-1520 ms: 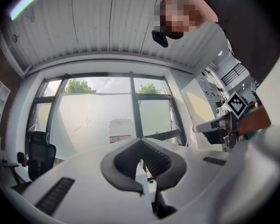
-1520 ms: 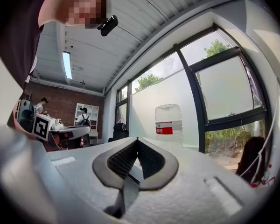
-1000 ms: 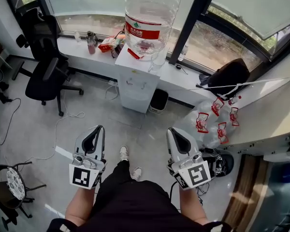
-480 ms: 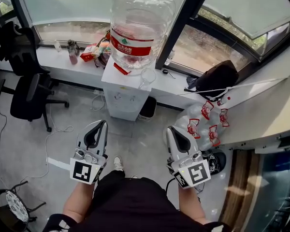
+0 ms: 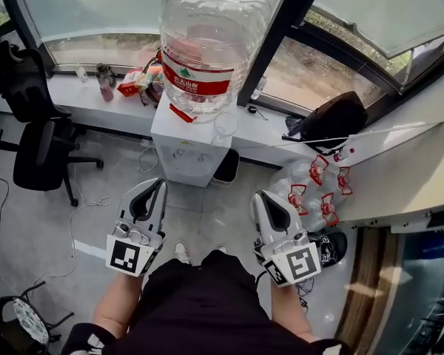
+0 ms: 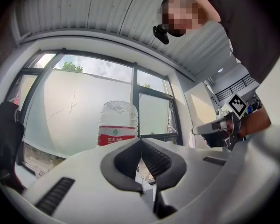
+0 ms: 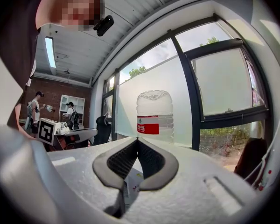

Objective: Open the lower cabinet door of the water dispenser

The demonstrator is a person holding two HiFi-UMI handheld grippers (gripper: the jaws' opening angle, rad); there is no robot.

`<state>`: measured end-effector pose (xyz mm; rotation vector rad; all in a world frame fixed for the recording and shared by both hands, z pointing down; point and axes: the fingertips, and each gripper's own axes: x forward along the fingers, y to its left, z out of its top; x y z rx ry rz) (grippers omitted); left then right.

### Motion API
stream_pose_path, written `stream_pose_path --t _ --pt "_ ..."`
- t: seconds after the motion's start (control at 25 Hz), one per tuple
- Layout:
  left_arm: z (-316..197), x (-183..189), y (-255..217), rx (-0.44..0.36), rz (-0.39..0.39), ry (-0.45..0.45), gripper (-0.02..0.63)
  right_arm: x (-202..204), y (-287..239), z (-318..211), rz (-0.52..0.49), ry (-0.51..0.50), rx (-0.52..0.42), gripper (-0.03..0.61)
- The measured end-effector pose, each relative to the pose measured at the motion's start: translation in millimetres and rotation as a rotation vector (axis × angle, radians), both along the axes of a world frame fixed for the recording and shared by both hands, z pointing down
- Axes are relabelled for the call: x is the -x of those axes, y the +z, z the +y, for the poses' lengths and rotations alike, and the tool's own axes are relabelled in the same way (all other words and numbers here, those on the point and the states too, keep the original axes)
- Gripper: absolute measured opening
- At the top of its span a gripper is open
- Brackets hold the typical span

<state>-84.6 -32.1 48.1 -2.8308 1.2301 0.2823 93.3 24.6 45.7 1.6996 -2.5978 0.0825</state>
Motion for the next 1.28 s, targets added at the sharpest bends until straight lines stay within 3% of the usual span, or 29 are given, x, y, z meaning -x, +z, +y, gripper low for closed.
stream_pose_path --t 0.48,0.92,1.28 --pt "0 -34 -15 -0.019 -0.017 -0.150 0.009 -48 -9 -33 -0.009 -0.139 -0.026 0.003" --pt "-3 -36 4 -0.004 -0.085 -0.239 0.009 -51 19 -43 -0.004 -0.245 0.029 0.003" --pt "-24 -23 44 0.033 -0.081 -0.255 0.009 -37 66 -58 0.029 -0.272 0.083 0.003"
